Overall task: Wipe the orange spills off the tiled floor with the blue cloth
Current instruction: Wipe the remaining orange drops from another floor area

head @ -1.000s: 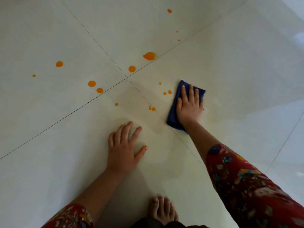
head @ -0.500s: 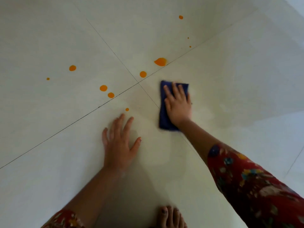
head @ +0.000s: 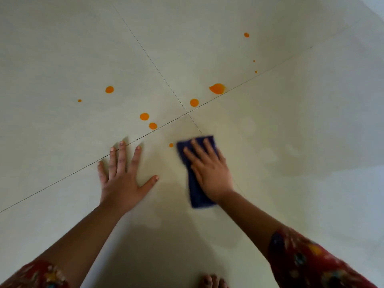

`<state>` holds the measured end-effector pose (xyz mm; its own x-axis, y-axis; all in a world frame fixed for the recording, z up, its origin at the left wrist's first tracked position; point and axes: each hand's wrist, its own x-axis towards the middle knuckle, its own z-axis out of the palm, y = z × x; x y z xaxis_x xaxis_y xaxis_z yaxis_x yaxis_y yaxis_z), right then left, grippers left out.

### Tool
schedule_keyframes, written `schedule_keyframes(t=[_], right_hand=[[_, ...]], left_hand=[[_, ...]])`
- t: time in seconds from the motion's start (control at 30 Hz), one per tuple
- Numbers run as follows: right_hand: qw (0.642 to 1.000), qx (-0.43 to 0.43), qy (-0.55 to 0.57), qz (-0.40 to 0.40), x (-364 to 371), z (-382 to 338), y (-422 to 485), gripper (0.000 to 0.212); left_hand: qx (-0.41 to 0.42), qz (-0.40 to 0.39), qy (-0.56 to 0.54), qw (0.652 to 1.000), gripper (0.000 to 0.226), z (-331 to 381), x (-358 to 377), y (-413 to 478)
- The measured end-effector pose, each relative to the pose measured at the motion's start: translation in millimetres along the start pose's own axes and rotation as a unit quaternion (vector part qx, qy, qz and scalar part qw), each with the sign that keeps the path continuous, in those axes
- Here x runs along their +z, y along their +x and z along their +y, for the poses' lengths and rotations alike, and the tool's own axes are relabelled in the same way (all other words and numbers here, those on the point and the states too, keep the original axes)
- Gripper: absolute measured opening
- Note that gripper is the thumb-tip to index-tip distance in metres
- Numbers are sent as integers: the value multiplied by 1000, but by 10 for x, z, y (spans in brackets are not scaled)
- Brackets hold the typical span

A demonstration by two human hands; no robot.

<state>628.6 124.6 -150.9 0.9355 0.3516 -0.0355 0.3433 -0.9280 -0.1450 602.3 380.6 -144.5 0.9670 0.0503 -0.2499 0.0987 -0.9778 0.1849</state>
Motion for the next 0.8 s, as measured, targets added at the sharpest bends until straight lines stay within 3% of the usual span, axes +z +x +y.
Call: schedule_keyframes(t=[0.07, 0.1, 0.2, 0.27, 0.33, 0.4, 0.5, 0.57, 0.7, 0.8], right_hand=[[995, -92, 2, -32, -35, 155, -393, 50], [995, -94, 11, -24, -64, 353, -478, 49], [996, 78, 35, 20, -138, 859, -228, 48], [985, 163, 48, 27, -188, 753, 145, 52], [989, 124, 65, 46, -115, 307, 353, 52], [997, 16, 59, 36, 11, -154, 214, 50], [993, -99, 60, -7, 33, -222, -229, 49], [994, -99, 47, 6, 12, 61, -171, 50], [997, 62, 35, 14, -99, 134, 358, 51], [1000, -3, 18, -21, -57, -318, 478, 56]], left_hand=[[-2, -23, -5, 1000, 96, -6, -28, 4], [-5, -38, -3, 999, 97, -5, -45, 19], [-16, -91, 26, 995, 96, 15, -121, 49], [-15, -141, 43, 989, 94, 14, -223, 94], [-6, -173, 62, 983, 90, -6, -363, 139], [24, -192, 116, 974, 86, -21, -536, 148], [68, -243, 210, 945, 79, -39, -776, 167], [101, -265, 246, 927, 75, -73, -969, 170], [164, -307, 287, 892, 73, -227, -1357, 151], [182, -314, 316, 877, 72, -364, -1559, 199]])
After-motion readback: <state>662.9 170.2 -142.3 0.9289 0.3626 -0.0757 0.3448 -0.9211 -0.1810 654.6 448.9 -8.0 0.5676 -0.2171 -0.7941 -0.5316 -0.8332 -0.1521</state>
